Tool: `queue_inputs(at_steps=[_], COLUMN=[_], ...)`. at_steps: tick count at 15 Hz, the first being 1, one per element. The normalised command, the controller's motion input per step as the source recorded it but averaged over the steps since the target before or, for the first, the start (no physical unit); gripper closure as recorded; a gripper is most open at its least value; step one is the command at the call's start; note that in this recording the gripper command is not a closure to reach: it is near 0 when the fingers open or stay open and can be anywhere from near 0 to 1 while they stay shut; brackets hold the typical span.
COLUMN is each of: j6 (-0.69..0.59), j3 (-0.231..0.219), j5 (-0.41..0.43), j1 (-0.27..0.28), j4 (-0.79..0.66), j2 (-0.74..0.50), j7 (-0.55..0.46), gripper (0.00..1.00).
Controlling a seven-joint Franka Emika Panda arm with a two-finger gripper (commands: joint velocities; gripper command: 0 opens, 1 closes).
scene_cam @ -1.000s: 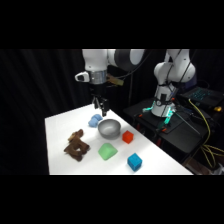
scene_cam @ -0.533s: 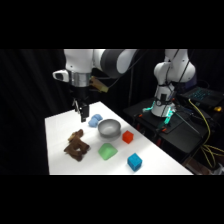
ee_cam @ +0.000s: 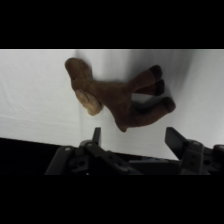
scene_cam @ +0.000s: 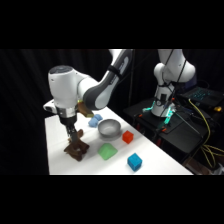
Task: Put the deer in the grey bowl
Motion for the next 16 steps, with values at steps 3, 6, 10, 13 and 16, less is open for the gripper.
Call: queue_inputs(at_steps=[3, 6, 10, 13, 16], j6=[-0.1, -0.14, -0.2, -0.24, -0.25], j3=[-0.009, 0.021, 0.048, 0.057, 0.037], j5=[0.086, 0.144, 0.177, 0.17, 0.137], j1=[-0.081, -0.108, -0.101, -0.086, -0.075], j4=[0.68, 0.54, 0.39, 0.33, 0.3], j2=[0.48, 0.41, 0.29, 0.19, 0.17], j7=[-0.31, -0.29, -0.25, -0.22, -0.19], gripper=[0.0, 0.0, 0.0, 0.0, 1.0])
